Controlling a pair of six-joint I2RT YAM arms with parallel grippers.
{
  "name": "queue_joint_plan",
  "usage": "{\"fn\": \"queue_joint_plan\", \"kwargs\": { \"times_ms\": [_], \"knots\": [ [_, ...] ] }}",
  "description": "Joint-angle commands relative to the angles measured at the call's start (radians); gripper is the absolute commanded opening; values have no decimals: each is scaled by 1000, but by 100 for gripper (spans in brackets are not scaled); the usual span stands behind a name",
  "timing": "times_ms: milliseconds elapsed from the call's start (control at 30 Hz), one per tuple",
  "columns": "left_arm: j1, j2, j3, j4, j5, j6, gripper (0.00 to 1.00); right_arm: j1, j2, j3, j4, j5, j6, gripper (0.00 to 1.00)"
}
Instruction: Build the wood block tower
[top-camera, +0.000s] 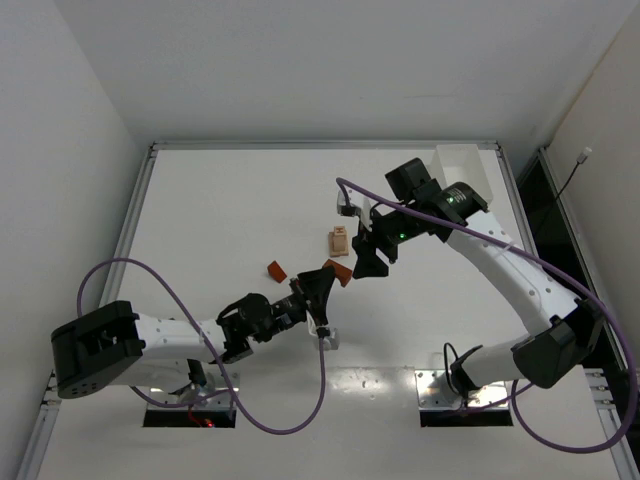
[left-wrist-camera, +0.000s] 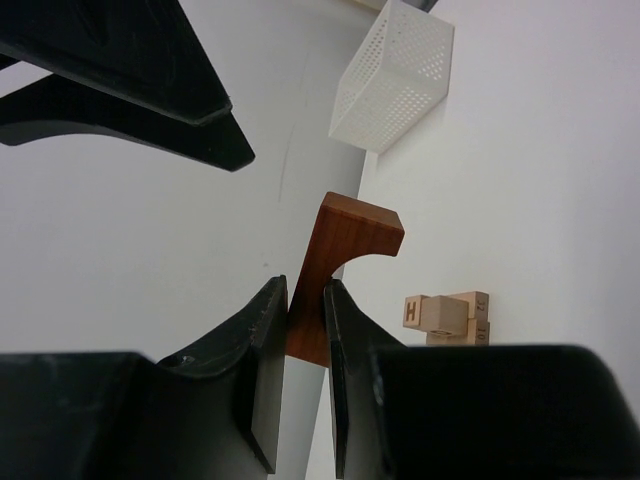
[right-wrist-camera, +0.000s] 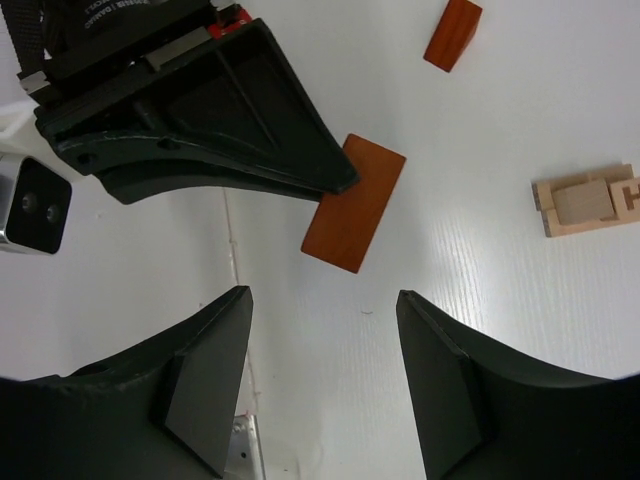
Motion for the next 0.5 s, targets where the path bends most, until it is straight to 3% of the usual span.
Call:
{"fn": "queue_joint_plan", "kwargs": {
  "times_ms": [0,267,467],
  "knots": [
    [2,21,33,97,11,-6,0,25,11,48,9,9,-42,57],
    [2,49,33,129,11,14,0,34,63,81,38,-11,51,58],
    [-8,155,60,233,-78,72,0,34,92,71,73,15,143,58]
  ]
}}
